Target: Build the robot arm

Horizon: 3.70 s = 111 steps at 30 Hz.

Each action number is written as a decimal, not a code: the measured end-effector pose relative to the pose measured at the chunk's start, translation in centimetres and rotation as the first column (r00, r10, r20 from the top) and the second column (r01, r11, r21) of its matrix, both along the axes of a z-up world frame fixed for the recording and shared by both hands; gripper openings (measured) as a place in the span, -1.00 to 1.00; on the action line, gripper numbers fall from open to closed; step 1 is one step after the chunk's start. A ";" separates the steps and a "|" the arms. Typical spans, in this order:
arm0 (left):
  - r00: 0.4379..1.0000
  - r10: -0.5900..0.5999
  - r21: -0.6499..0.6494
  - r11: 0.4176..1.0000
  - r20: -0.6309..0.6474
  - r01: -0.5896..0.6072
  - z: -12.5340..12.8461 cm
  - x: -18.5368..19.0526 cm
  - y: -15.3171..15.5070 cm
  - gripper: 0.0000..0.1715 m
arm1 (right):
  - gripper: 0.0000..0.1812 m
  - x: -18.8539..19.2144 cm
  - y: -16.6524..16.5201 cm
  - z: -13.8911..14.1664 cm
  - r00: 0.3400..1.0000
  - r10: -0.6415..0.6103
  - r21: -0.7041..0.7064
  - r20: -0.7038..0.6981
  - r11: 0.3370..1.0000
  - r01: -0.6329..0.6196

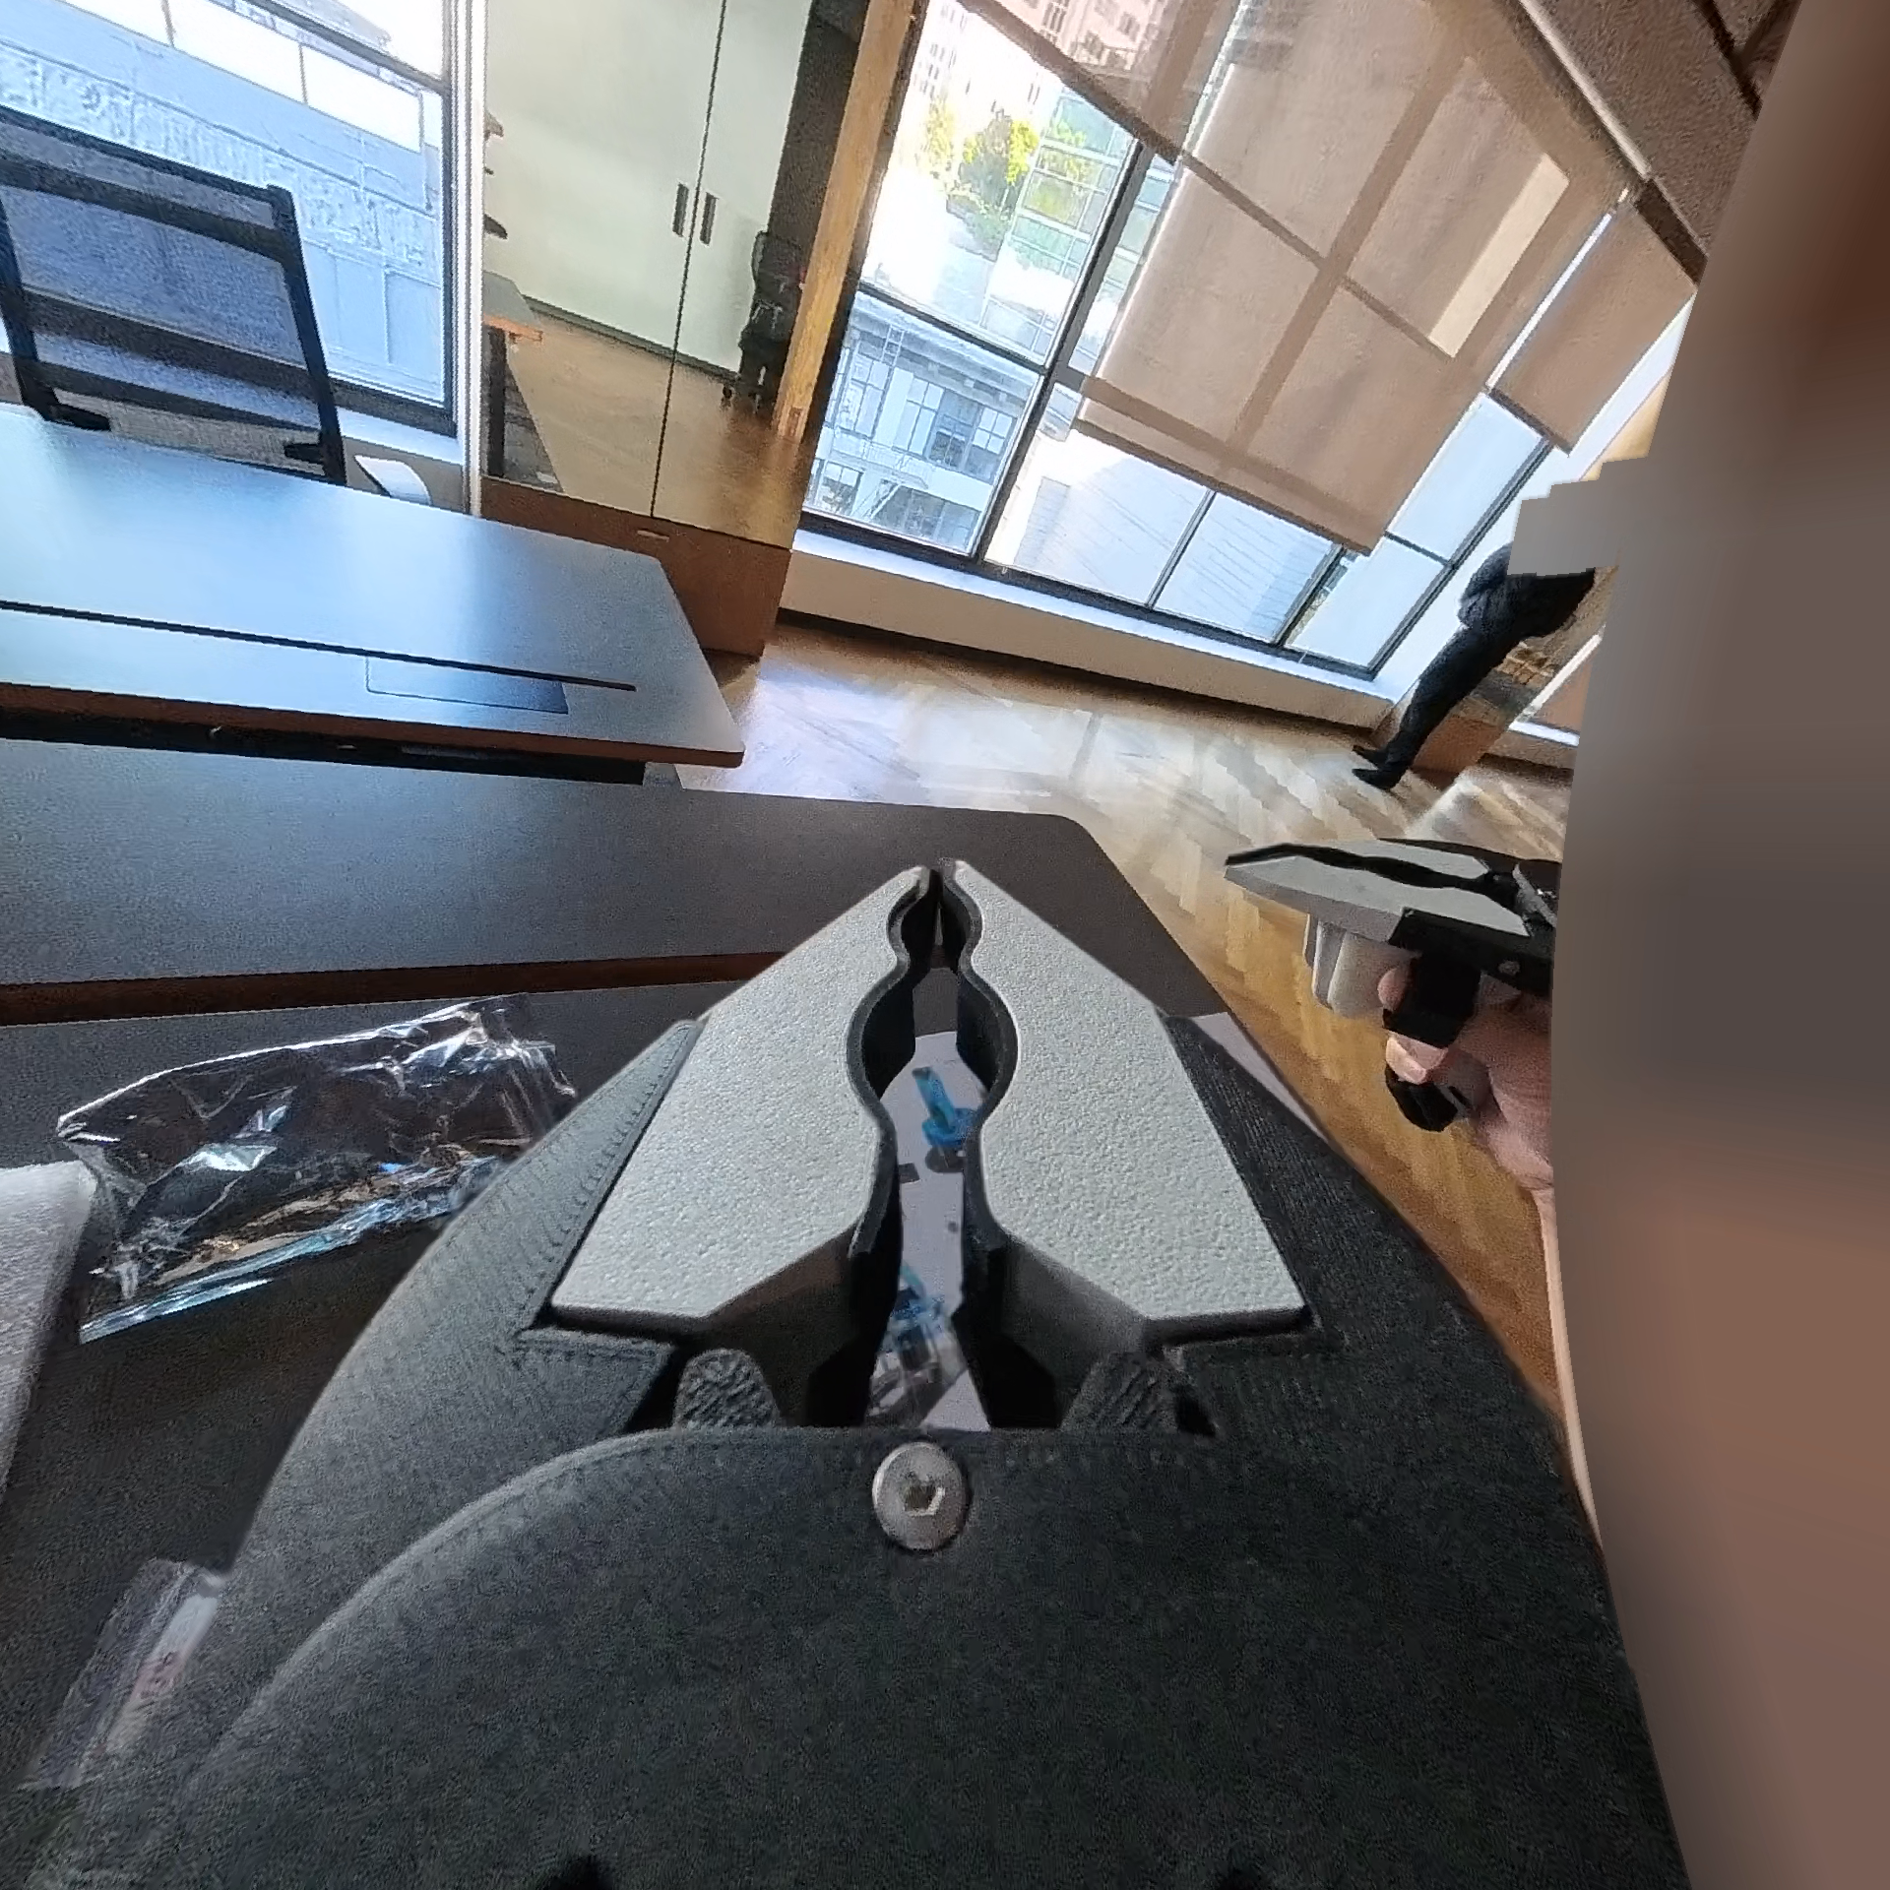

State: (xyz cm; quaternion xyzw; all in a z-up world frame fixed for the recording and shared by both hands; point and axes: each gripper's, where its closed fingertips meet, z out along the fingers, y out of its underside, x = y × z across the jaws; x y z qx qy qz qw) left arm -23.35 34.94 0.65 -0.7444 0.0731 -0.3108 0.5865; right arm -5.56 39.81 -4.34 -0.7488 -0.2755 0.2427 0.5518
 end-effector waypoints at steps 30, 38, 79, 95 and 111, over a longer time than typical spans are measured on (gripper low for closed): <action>0.955 -0.188 0.253 0.959 0.231 0.127 8.1 1.3 -10.0 -0.96 | -1.00 -1.4 -3.6 5.1 0.997 0.071 0.147 -0.036 0.987 -0.065; 0.947 0.184 0.181 0.974 -0.262 -0.139 0.8 -19.0 -29.5 -0.78 | -1.00 -13.7 -13.7 4.1 0.970 0.179 0.257 0.165 0.942 -0.218; 0.722 -0.258 -0.253 0.960 -0.641 0.119 -23.4 -32.3 -25.0 -0.58 | -0.75 -47.5 -27.7 -16.4 0.848 0.504 -0.614 -0.164 0.621 -0.488; 0.691 -0.024 0.189 0.954 -0.723 0.231 -16.3 -32.3 -23.5 -0.60 | -0.90 -47.3 -26.3 -10.5 0.744 0.428 -0.621 -0.513 0.413 -0.666; 0.699 -0.034 0.191 0.951 -0.715 0.242 -16.1 -31.0 -22.8 -0.61 | -0.92 -46.3 -25.8 -9.8 0.709 0.400 -0.604 -0.581 0.371 -0.705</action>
